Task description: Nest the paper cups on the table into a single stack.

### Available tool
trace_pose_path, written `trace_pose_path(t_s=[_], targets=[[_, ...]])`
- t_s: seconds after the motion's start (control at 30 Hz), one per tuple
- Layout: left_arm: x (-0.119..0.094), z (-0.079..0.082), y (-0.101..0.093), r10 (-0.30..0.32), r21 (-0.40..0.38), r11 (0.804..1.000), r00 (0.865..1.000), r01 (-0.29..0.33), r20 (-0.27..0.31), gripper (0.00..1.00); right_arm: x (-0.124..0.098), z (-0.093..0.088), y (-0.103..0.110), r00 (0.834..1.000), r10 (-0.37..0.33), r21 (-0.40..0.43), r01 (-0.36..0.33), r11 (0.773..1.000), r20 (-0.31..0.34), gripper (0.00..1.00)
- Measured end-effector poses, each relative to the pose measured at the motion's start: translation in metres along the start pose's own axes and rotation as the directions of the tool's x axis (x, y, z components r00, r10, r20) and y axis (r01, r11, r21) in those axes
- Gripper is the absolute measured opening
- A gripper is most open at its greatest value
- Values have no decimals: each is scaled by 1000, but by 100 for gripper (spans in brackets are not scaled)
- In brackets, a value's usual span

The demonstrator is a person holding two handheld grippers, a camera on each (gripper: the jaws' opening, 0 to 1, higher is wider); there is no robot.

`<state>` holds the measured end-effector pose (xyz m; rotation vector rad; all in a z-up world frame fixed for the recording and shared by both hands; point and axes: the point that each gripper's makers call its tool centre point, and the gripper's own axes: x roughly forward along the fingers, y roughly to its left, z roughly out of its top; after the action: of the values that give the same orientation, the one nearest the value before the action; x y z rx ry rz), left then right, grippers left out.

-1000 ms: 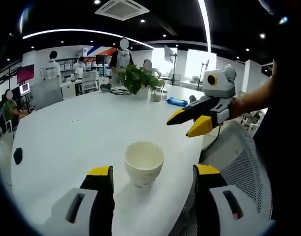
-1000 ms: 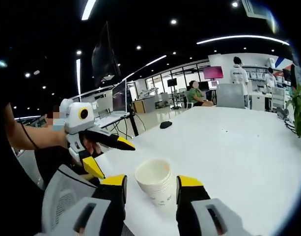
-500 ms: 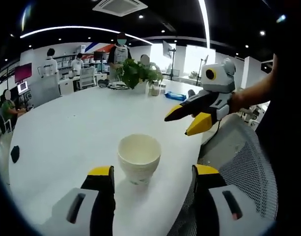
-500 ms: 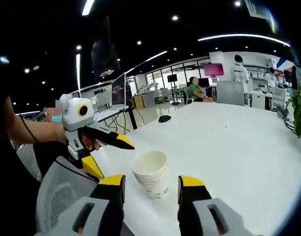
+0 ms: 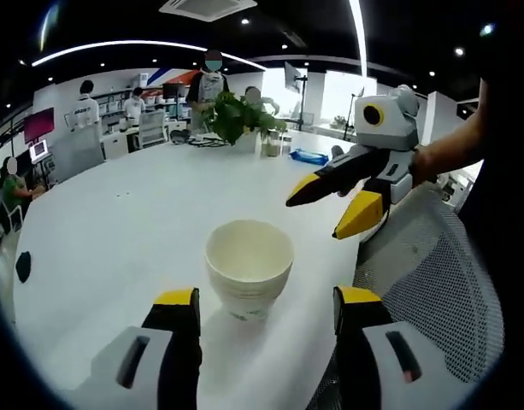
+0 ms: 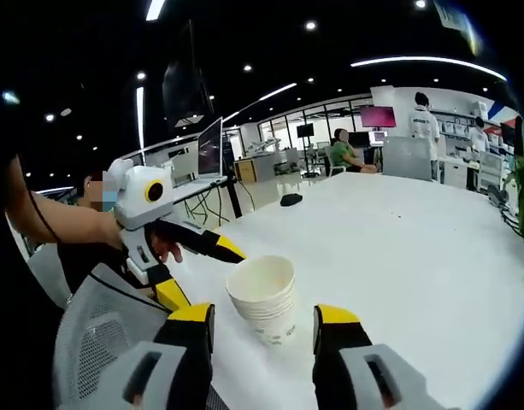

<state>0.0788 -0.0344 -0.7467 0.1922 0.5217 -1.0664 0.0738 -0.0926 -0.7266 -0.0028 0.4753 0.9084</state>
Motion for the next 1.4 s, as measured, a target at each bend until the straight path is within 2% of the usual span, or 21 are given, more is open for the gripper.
trace_pose_path(t_s=[0.7, 1.07, 1.4], targets=[[29, -13, 9, -22, 9, 1000, 999, 22, -35, 61, 31, 4, -1, 1000, -16, 6, 16, 1000, 5, 53], [40, -12, 13, -31, 7, 999, 999, 32, -29, 59, 48, 5, 1, 1000, -18, 3, 18, 1000, 1, 54], [50, -12, 13, -60, 25, 998, 998, 60, -18, 52, 61, 0, 1, 1000, -17, -6, 17, 1000, -20, 53]])
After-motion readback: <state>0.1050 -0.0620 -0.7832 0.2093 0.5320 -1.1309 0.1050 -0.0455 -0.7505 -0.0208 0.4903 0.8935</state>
